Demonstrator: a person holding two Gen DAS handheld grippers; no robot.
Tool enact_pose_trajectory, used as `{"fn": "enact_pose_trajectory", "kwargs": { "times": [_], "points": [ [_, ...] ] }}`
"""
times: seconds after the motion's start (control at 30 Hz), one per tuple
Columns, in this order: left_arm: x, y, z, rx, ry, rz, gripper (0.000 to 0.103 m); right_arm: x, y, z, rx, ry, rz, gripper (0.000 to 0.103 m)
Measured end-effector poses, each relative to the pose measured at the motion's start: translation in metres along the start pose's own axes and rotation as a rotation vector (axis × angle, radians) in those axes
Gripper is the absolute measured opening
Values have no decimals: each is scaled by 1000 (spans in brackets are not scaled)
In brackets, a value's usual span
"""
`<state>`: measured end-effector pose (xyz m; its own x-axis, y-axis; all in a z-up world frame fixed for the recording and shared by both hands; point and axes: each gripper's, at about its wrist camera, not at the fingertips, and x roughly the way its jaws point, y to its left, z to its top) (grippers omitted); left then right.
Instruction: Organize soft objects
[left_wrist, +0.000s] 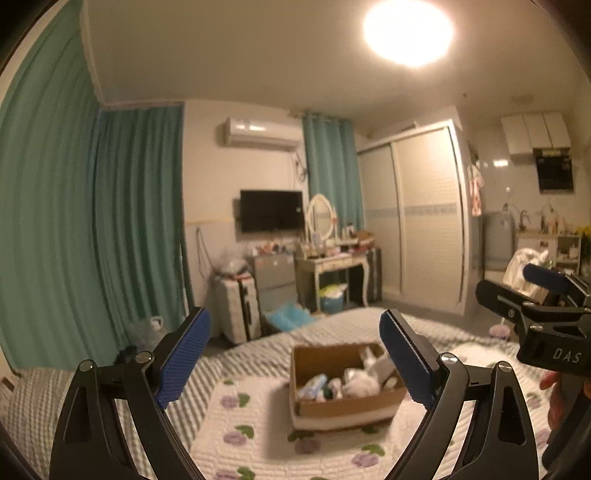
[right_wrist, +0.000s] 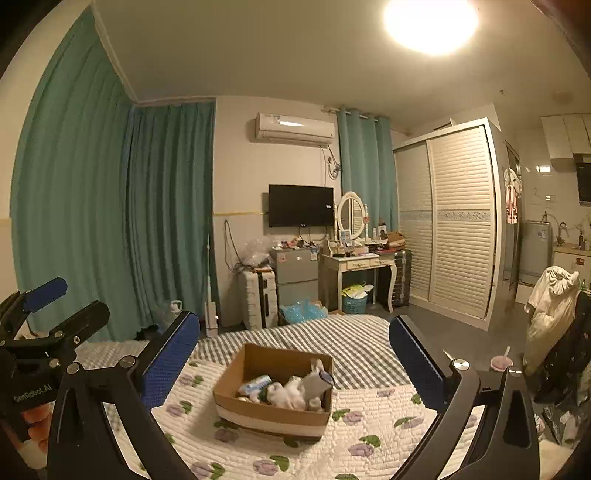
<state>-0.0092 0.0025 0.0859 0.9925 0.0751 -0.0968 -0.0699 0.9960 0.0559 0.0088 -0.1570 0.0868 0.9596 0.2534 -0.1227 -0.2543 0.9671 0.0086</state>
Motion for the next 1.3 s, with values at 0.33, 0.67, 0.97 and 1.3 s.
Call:
{"fn": "enact_pose_trajectory", "kwargs": {
  "times": [0.33, 0.67, 0.97, 1.3],
  "points": [
    [44, -14, -68, 0, 145, -32, 94, 68, -17, -80, 47, 212, -13, 103],
    [39, -12, -75, -19, 178, -43, 94, 72, -20, -88, 55, 219, -40, 103],
    [39, -6, -76, -34, 187, -48, 94, 71, -15, -90, 52, 220, -40, 103],
    [37, -4, -76, -36, 197, -56, 94, 72, -13, -92, 47, 227, -36, 103]
  ]
}}
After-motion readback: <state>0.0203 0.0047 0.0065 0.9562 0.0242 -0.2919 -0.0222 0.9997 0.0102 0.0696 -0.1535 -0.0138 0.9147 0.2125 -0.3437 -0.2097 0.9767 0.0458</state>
